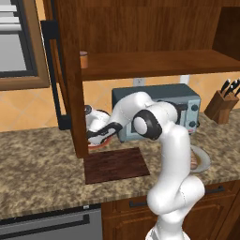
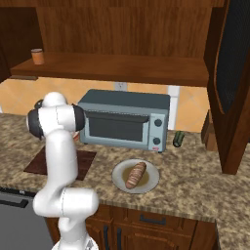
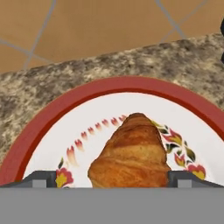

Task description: From the different types of pastries on the counter, select a croissant and place it on the cutting board. Then retrieve a jar of jam from the cabinet and place it alongside the croissant on the cutting board.

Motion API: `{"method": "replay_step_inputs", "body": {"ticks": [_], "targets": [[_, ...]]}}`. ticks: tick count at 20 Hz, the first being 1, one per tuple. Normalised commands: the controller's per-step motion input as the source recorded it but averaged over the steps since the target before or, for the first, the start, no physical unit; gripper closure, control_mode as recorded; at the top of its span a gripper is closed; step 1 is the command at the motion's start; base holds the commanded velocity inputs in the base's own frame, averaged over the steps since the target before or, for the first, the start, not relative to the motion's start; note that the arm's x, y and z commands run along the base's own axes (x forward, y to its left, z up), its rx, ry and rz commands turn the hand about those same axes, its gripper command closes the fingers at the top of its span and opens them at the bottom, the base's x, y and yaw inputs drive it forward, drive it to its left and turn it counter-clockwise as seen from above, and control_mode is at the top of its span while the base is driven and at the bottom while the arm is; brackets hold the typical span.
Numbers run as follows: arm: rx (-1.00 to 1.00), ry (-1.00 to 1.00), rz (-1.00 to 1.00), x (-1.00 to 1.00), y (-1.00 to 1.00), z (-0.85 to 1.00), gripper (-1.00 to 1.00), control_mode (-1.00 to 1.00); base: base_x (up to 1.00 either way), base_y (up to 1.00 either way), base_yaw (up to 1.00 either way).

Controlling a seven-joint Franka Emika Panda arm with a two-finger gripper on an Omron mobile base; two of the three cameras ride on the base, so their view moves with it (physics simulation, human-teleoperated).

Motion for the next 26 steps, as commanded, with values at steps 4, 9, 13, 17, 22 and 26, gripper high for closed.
{"method": "replay_step_inputs", "body": {"ticks": [4,9,13,17,22,26], "targets": [[0.05,0.00,-0.14,-0.21,-0.49,-0.26,-1.00,-1.00,0.00,0.00,0.00],[0.03,0.10,-0.12,-0.01,-0.17,-0.84,1.00,-1.00,0.00,0.00,0.00],[0.13,0.00,-0.04,0.00,0.01,0.54,1.00,-1.00,0.00,0.00,0.00],[0.03,-0.02,0.00,-0.13,0.01,0.46,1.00,-1.00,0.00,0.00,0.00],[0.01,-0.05,0.00,-1.00,-0.01,-0.03,1.00,-1.00,0.00,0.00,0.00],[0.08,-0.02,0.00,-0.94,-0.29,0.61,1.00,-1.00,0.00,0.00,0.00]]}}
